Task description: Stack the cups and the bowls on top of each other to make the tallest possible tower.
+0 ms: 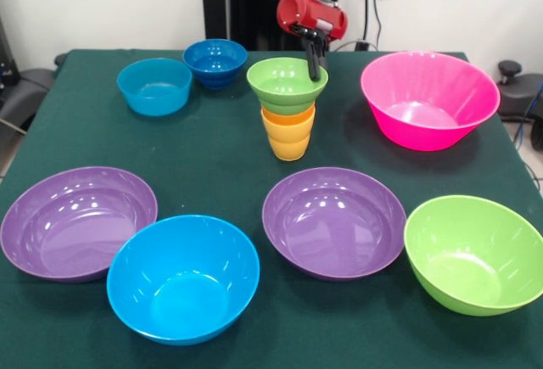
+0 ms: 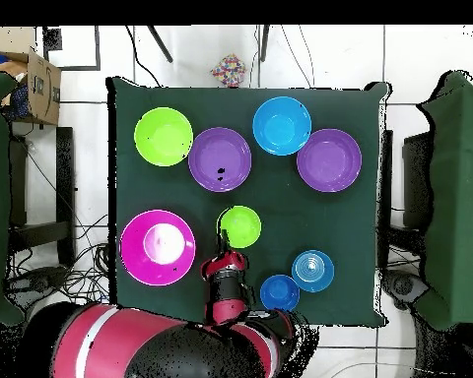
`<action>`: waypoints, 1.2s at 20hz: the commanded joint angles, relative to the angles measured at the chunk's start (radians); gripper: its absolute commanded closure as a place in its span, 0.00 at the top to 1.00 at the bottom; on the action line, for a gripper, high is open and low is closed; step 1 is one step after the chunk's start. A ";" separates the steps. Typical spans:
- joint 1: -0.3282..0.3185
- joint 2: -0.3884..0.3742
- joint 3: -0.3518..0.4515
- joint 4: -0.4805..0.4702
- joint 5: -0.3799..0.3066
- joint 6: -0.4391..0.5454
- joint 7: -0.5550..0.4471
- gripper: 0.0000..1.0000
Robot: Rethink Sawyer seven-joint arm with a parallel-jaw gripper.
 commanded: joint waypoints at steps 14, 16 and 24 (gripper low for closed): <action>-0.027 -0.007 0.140 -0.069 -0.056 0.198 0.212 0.00; -0.031 -0.001 0.142 -0.072 -0.056 0.191 0.213 0.00; -0.038 0.007 0.149 -0.072 -0.054 0.180 0.209 0.00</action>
